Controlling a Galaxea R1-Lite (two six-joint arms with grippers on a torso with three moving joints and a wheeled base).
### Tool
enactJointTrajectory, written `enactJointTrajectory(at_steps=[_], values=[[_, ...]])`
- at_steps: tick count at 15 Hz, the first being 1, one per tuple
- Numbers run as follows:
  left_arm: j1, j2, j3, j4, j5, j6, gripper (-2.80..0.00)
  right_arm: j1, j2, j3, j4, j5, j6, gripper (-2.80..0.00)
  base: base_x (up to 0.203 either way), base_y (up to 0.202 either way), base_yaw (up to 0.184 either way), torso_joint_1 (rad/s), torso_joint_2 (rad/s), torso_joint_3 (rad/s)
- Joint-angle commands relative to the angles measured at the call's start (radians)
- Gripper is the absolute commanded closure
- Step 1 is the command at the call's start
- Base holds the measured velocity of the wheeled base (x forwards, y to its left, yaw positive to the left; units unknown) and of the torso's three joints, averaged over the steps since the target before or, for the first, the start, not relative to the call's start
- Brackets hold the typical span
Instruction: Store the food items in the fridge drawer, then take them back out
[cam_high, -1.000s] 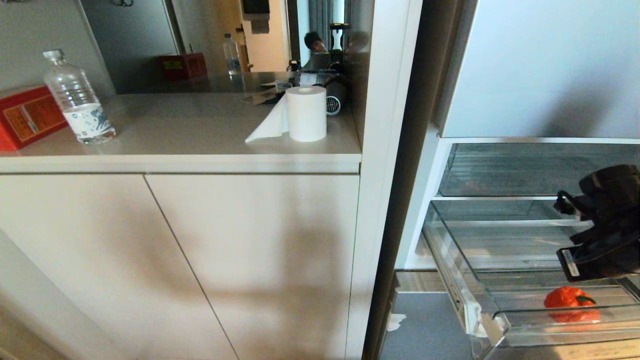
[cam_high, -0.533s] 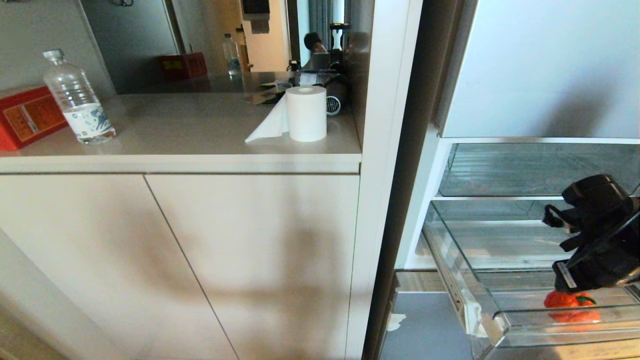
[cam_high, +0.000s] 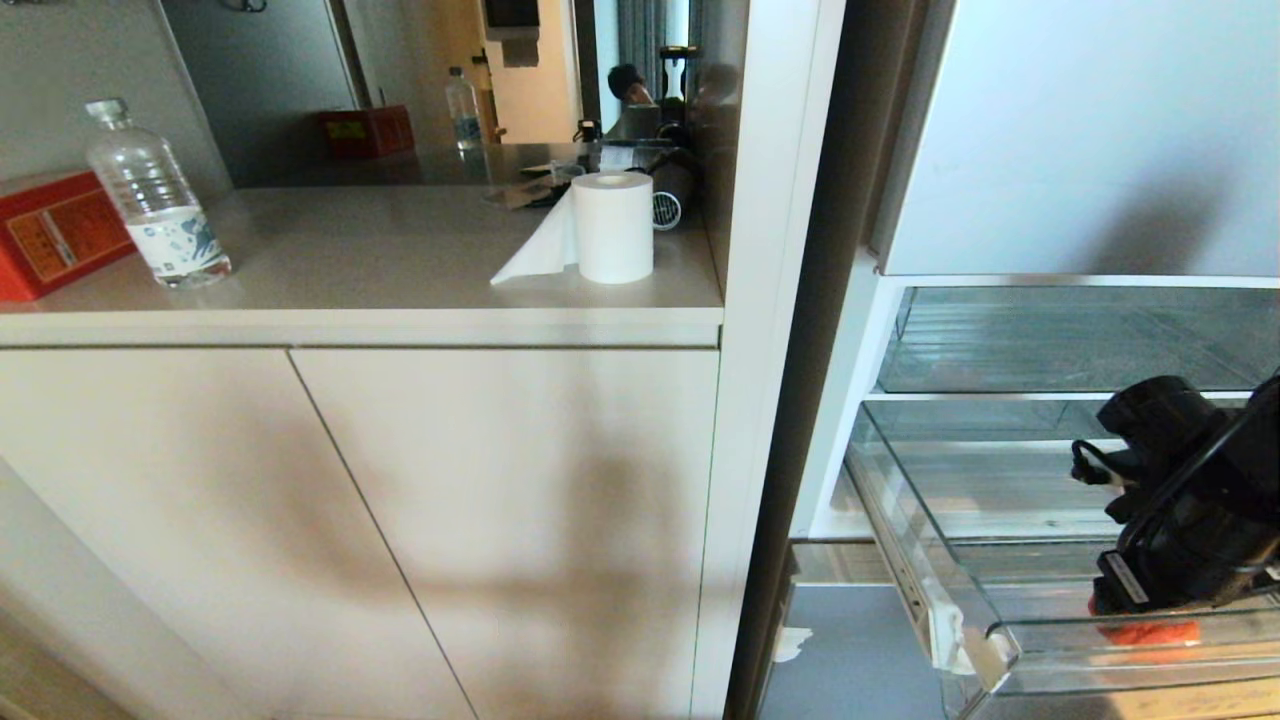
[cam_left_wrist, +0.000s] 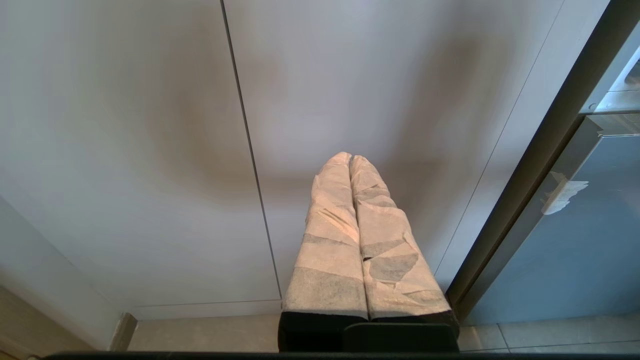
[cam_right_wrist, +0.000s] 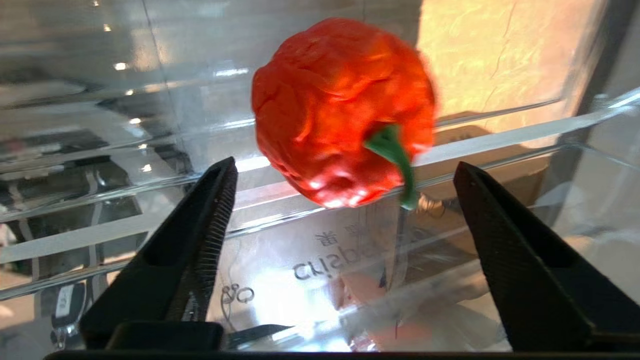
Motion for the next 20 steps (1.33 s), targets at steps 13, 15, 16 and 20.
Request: enactJointTrajectory(at_steps=[13, 15, 16, 20], values=[[0.000, 0.001, 0.000, 0.000, 0.000, 0.000, 0.00, -0.032, 0.092, 0.024, -0.001, -0.005, 0.004, -2.80, 0.000, 0.000, 0.000, 0.000, 0.00, 0.000], [0.000, 0.001, 0.000, 0.000, 0.000, 0.000, 0.00, -0.035, 0.092, 0.026, -0.001, -0.007, 0.008, 0.00, 0.000, 0.000, 0.000, 0.000, 0.00, 0.000], [0.000, 0.001, 0.000, 0.000, 0.000, 0.000, 0.00, -0.037, 0.090, 0.026, -0.001, -0.007, 0.015, 0.00, 0.000, 0.000, 0.000, 0.000, 0.00, 0.000], [0.000, 0.001, 0.000, 0.000, 0.000, 0.000, 0.00, -0.037, 0.068, 0.029, -0.004, -0.005, 0.015, 0.00, 0.000, 0.000, 0.000, 0.000, 0.00, 0.000]])
